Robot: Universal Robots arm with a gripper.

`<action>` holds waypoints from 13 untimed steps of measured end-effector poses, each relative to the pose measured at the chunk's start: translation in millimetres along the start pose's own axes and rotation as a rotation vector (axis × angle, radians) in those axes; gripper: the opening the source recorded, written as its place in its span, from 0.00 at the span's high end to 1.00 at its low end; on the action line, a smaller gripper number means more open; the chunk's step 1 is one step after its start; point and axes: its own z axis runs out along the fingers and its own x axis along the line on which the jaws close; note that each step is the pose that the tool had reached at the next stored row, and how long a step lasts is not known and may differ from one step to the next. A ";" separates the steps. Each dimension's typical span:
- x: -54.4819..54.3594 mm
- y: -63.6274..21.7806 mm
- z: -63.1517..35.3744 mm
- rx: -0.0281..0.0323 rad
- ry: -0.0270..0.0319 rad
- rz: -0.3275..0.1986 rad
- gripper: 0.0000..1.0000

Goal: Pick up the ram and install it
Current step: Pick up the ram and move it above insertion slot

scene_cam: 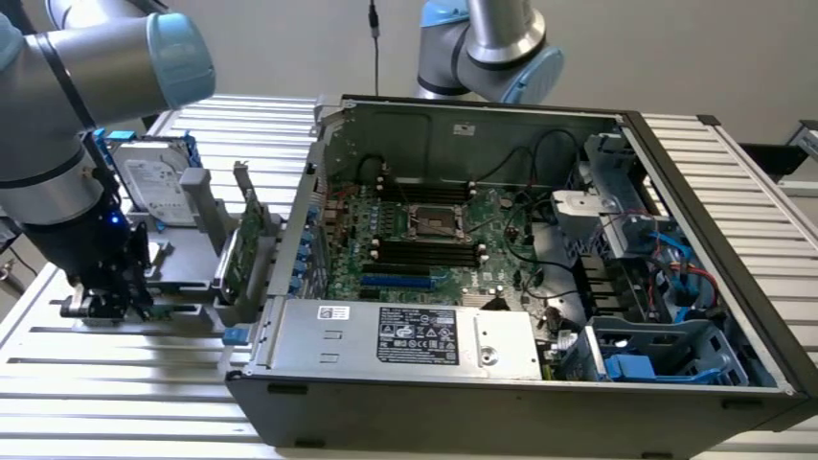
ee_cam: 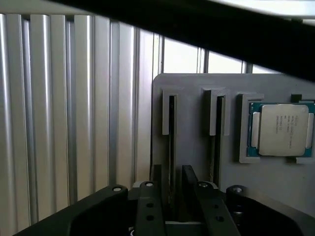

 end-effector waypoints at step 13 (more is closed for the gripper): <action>0.1 -2.5 1.1 -0.0003 0.0051 0.001 0.73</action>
